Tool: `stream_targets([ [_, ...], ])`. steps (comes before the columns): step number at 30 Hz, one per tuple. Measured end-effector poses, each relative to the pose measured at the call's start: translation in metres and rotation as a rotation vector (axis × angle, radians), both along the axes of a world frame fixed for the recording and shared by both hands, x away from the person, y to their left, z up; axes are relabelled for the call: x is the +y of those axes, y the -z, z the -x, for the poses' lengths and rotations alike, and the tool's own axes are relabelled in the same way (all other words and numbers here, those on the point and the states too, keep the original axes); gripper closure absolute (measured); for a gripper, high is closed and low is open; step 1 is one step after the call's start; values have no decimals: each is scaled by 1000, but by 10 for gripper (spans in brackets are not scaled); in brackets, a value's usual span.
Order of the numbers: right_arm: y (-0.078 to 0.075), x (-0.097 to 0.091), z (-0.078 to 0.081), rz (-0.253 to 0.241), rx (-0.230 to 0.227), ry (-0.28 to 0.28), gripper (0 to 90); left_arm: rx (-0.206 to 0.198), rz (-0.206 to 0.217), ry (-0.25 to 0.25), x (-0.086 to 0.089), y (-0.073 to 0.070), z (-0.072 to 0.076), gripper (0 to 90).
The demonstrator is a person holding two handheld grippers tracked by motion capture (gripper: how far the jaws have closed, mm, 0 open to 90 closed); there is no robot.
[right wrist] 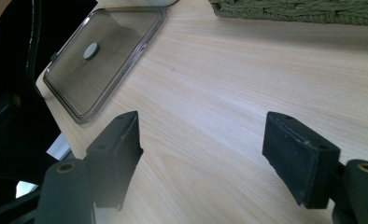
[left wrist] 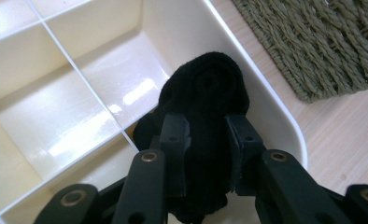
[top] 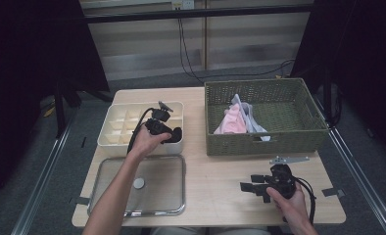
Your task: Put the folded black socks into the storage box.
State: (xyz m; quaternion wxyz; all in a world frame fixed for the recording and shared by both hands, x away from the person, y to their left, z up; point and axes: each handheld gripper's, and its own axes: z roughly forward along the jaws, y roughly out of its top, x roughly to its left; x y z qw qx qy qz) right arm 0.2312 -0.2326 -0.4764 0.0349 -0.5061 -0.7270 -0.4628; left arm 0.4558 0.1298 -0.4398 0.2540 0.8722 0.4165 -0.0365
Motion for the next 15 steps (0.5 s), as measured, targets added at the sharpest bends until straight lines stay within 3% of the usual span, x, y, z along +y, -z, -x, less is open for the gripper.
stream_targets([
  [2, 0, 1, 0, 0, -4, -3, 275, -32, -28, 8, -4, 0, 3, 717],
  [4, 0, 1, 0, 1, -2, -3, 276, -33, -32, 10, -4, 0, 3, 717],
  [13, 0, 4, -1, 0, -3, -14, 275, 29, -40, 16, -7, 6, -2, 717],
  [15, 0, 3, -1, 2, -5, -15, 275, 50, -7, 4, -3, 10, -4, 717],
])
